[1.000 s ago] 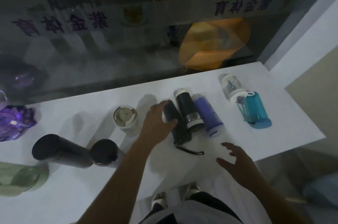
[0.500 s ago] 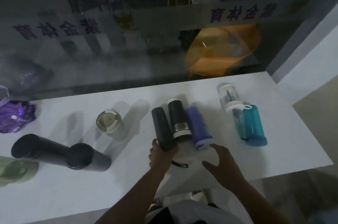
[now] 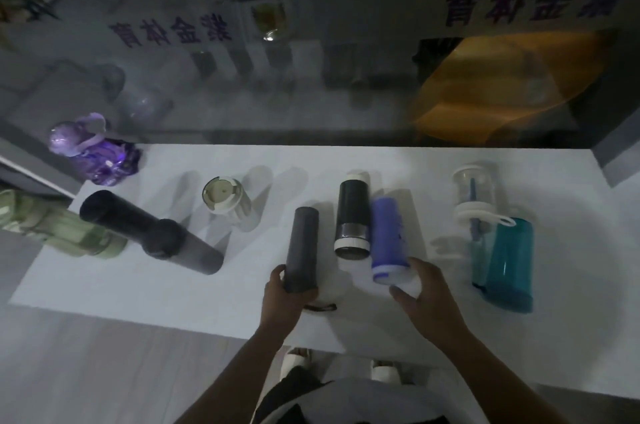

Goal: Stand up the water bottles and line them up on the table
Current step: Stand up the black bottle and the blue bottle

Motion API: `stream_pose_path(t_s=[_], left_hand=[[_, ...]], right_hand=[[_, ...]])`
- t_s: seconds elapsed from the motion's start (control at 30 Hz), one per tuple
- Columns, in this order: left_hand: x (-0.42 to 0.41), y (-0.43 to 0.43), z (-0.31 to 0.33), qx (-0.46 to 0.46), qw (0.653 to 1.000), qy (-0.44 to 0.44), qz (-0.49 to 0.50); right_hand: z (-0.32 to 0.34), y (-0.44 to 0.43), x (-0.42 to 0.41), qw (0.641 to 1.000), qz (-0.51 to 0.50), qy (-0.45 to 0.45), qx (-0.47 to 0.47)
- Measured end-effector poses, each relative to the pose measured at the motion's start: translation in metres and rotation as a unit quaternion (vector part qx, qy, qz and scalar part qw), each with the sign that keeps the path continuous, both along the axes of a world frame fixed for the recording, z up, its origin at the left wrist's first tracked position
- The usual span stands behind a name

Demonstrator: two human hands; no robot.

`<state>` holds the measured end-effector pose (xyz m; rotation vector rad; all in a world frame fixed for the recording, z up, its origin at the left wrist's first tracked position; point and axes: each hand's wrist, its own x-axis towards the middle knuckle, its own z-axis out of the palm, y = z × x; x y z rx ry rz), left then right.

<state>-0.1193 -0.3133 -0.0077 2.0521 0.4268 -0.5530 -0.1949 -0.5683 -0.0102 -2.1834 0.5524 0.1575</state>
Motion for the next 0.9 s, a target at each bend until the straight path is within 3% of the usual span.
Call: stream_pose_path(t_s=[0.23,0.5,0.73,0.9], left_hand=[[-0.019,0.051,0.036,0.036,0.998,-0.037,0.032],[0.031,0.071,0.093,0.047,0.997,-0.051,0.027],[0.068,0.063,0.122,0.177,0.978,-0.058,-0.089],[0.08,0.06,0.12,0.199,0.966,-0.056,-0.156]], right_hand=[[-0.028,-0.001,0.038,0.999,0.016,-0.019,0.038],[-0.027,0.008,0.052,0.996,-0.026,-0.023,0.076],[-0.035,0.014,0.049,0.992,-0.061,-0.016,0.113],[-0.045,0.018,0.051,0.989,-0.087,-0.016,0.119]])
